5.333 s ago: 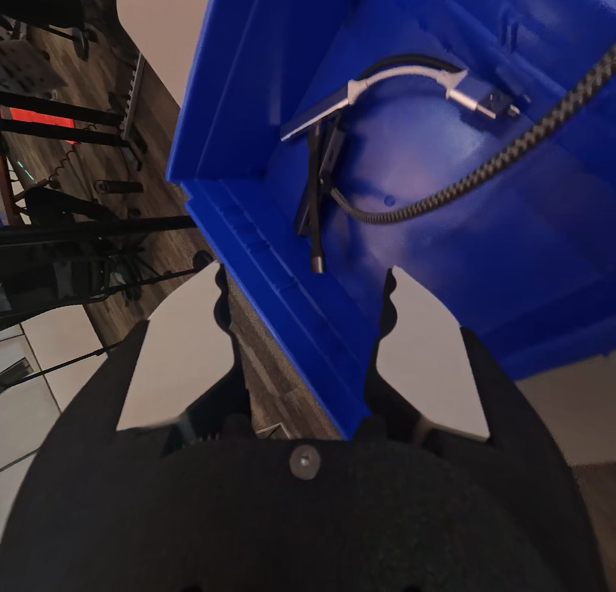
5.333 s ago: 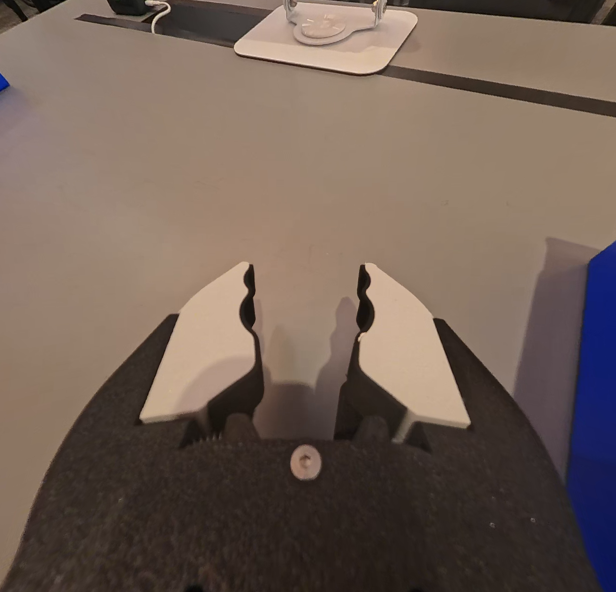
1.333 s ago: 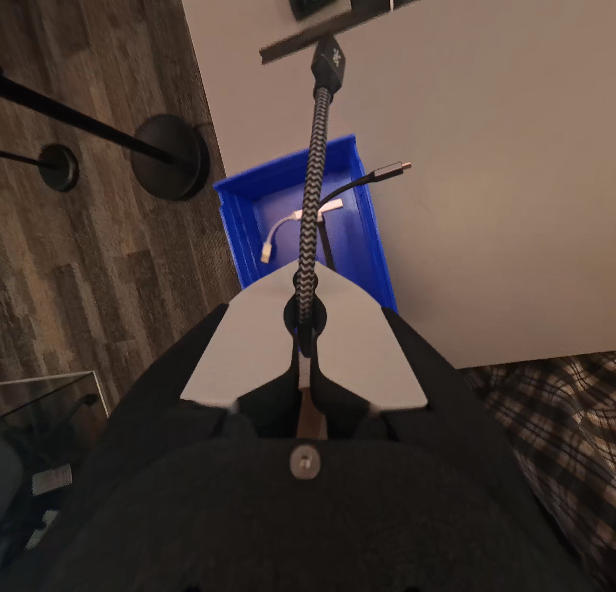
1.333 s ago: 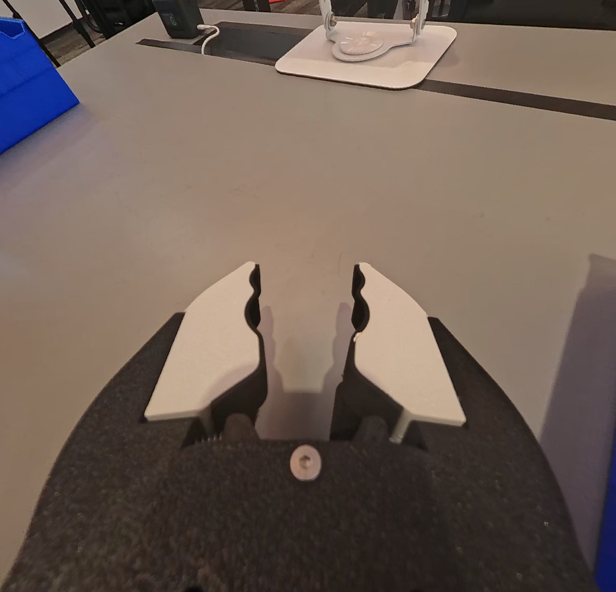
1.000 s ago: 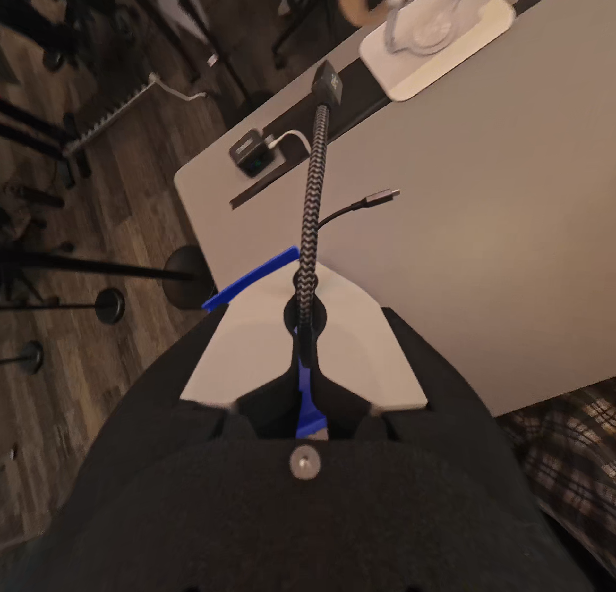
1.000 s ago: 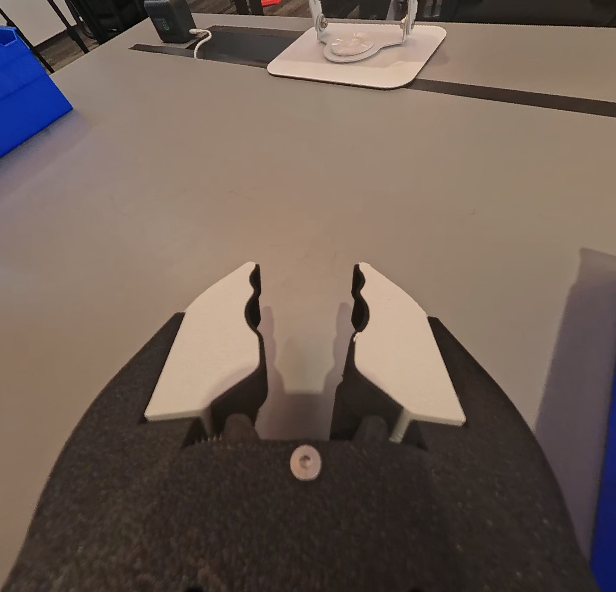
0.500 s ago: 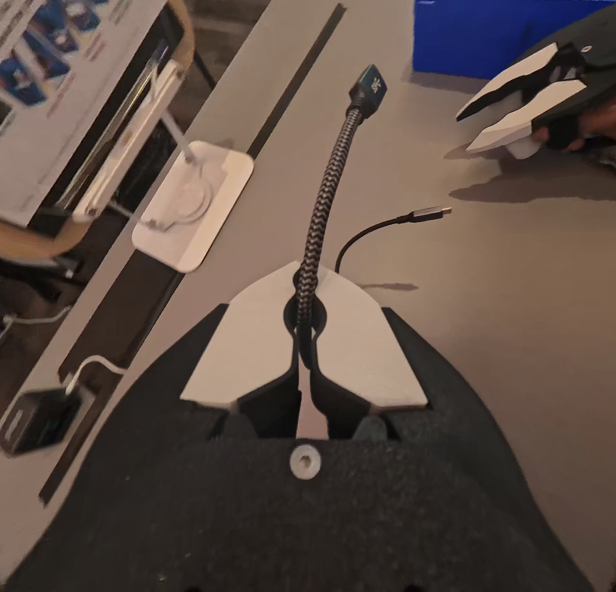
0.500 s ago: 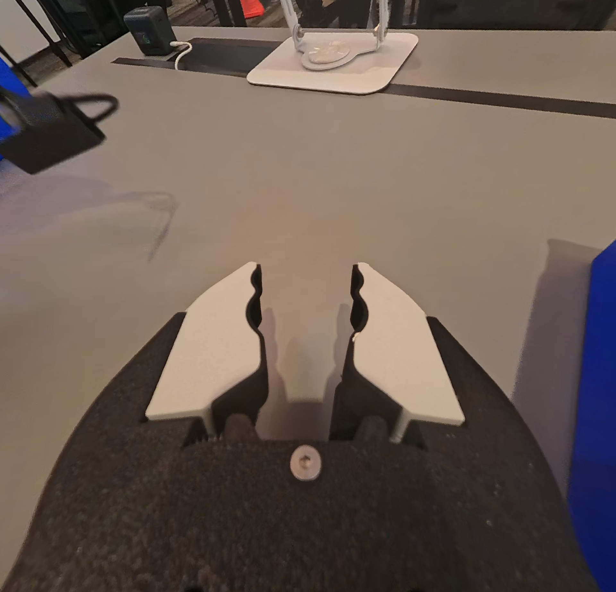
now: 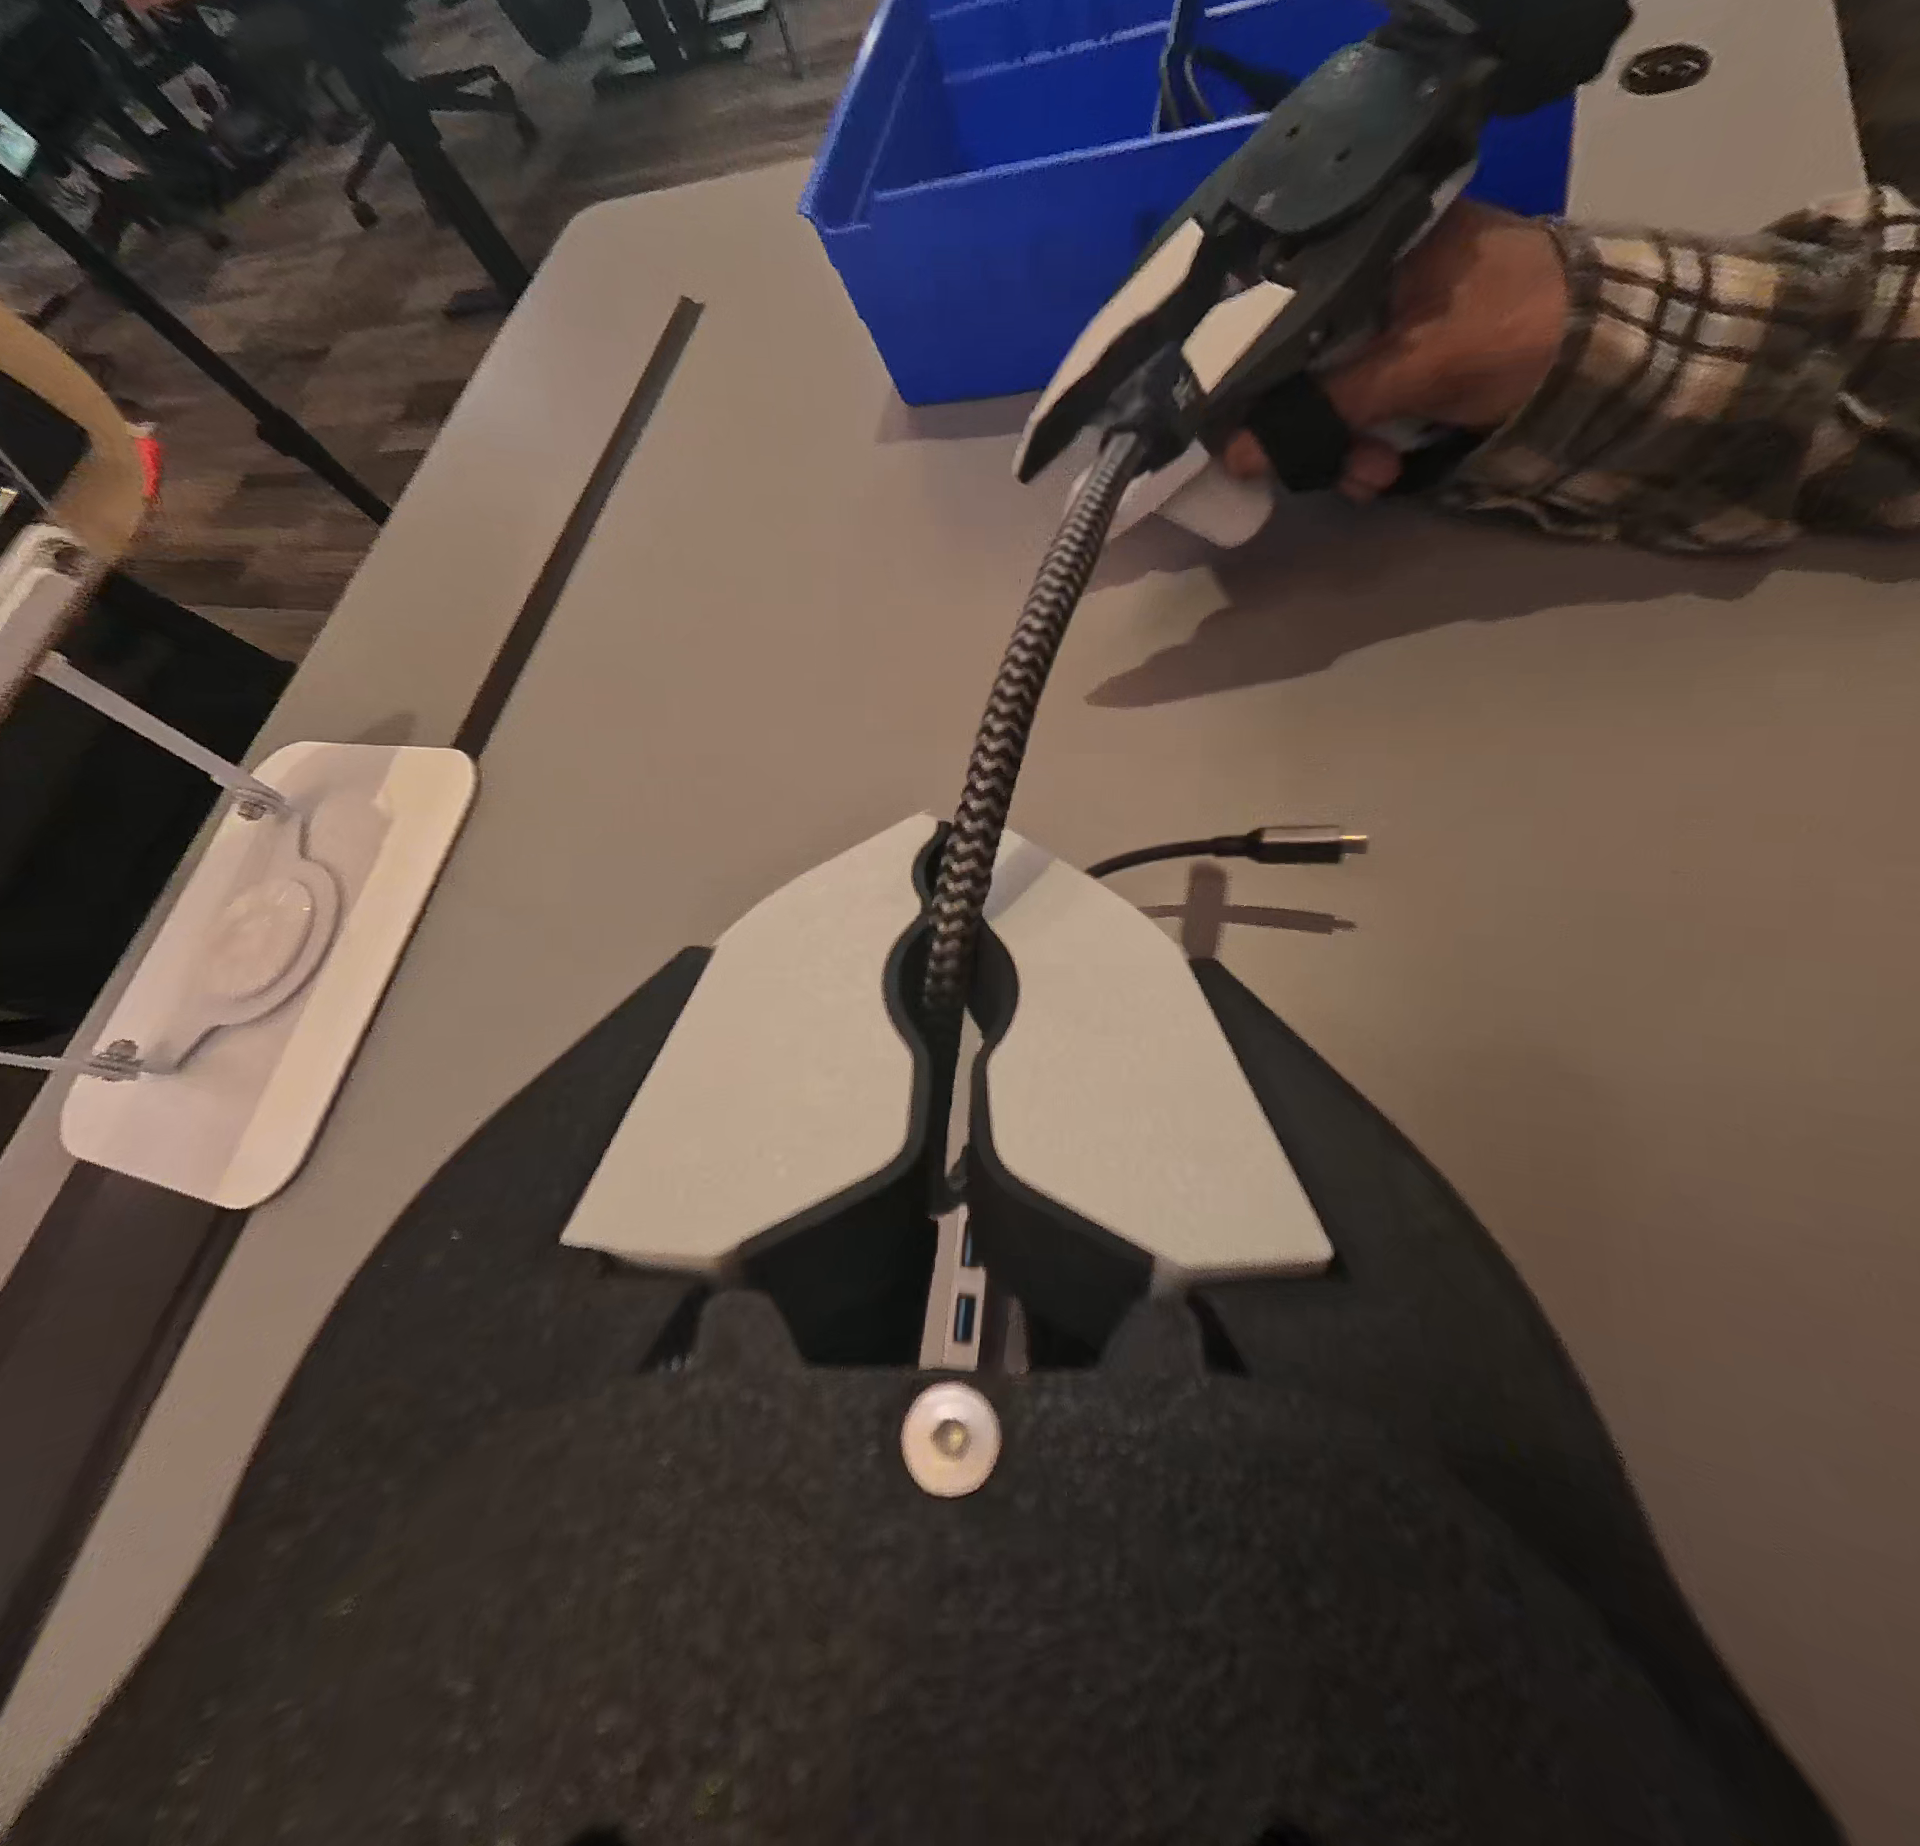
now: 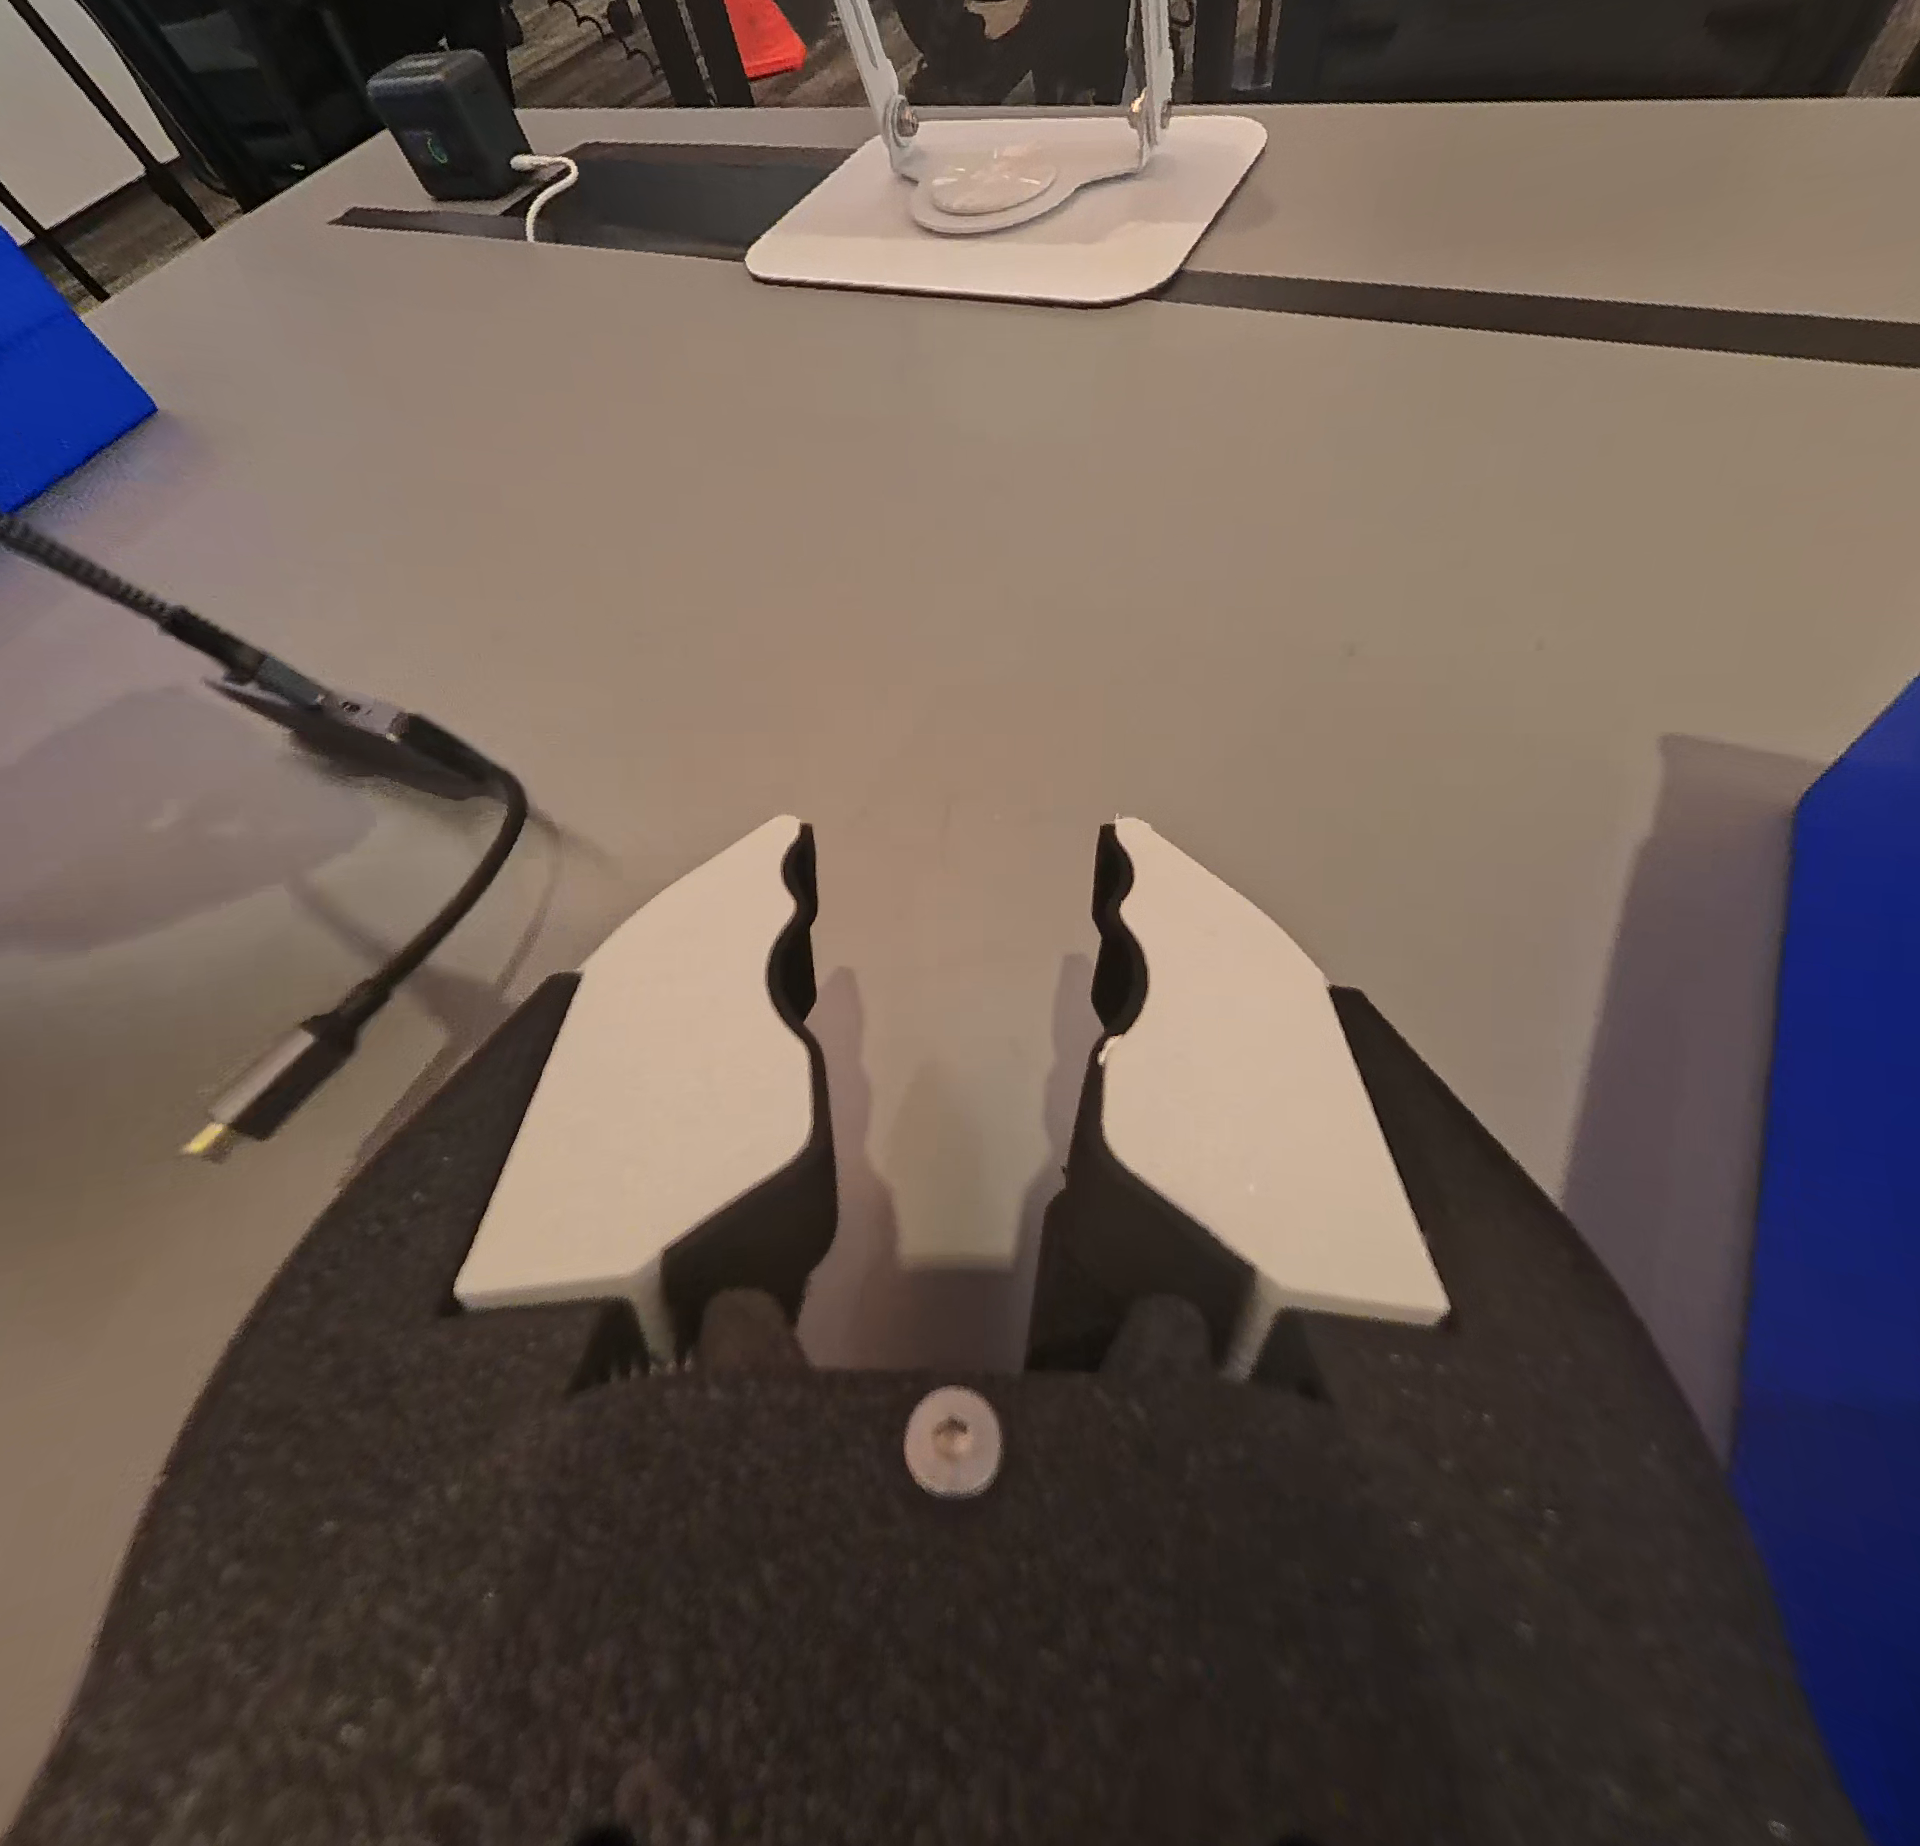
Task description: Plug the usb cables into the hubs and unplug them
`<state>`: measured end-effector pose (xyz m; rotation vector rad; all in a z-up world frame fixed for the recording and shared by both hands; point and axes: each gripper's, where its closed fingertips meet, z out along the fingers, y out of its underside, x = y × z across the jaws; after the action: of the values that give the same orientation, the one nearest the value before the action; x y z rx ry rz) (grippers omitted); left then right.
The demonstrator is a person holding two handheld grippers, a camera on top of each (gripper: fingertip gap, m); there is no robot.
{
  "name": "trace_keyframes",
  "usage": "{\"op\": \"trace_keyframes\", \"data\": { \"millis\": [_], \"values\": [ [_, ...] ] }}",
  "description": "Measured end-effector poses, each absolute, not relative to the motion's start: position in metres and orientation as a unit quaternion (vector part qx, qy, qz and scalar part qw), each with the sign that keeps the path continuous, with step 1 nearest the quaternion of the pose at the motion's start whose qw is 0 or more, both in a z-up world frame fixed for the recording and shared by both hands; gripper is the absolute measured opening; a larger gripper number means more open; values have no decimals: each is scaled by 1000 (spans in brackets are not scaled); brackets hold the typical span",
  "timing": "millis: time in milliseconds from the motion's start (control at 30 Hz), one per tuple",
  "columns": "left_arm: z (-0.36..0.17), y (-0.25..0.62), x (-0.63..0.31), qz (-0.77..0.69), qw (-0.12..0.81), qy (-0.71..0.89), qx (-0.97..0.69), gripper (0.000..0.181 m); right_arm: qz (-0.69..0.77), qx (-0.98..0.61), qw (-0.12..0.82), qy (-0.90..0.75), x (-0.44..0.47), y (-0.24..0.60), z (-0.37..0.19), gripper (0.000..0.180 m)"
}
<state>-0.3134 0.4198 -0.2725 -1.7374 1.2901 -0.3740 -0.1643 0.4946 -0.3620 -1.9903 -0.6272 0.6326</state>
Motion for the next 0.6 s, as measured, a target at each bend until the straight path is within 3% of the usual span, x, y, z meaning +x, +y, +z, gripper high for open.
{"op": "trace_keyframes", "data": {
  "millis": [300,600],
  "values": [
    [-288,409,-322,-169,408,506,-741,4,251,-816,454,-256,-165,496,-369,50],
    [-297,403,-348,-175,359,489,-775,68,248,-817,449,-262,-167,495,-372,51]
  ]
}}
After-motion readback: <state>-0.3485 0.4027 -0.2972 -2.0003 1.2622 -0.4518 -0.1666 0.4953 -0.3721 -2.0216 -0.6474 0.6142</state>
